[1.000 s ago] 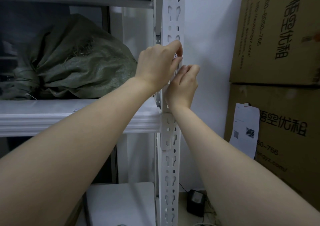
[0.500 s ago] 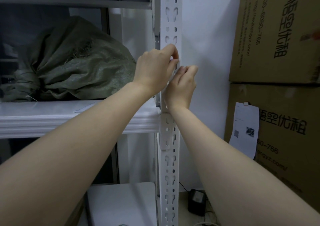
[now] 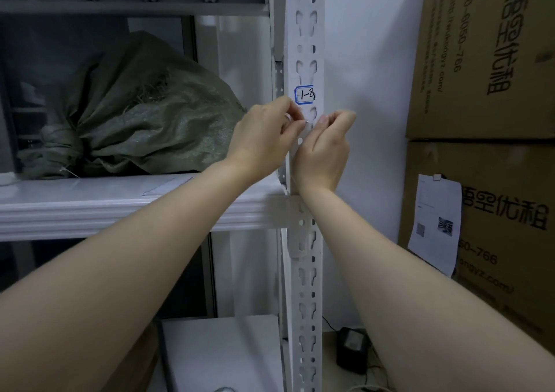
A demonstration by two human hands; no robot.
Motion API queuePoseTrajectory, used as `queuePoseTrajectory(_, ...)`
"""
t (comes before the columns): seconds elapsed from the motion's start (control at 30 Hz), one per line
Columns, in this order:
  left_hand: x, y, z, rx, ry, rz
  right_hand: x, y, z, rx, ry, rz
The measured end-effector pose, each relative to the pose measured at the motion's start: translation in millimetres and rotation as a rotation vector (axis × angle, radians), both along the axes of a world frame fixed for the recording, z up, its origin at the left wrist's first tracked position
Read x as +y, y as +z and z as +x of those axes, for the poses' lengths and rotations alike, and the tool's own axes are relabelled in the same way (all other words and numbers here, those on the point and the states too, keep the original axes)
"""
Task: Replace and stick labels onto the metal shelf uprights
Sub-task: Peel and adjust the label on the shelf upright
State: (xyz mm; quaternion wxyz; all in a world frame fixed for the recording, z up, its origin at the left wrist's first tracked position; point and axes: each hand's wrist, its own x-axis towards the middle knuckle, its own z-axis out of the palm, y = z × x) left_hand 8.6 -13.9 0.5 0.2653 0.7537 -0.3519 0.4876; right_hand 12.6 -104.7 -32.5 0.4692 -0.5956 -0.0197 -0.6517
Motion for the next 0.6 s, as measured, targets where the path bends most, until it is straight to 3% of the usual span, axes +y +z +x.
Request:
queuePoseTrajectory(0.23,2.1,6.2,-4.3,0.228,-0.316,-0.211,-1.7,0.0,3.8,-0.237,-0.176,-0.09)
queuePoseTrajectory(0.6,13.3,16.6,-23.6,0.341,-0.388,-0.194,5.6,12.1,-20.8,-0.159,-0.06,-0.026)
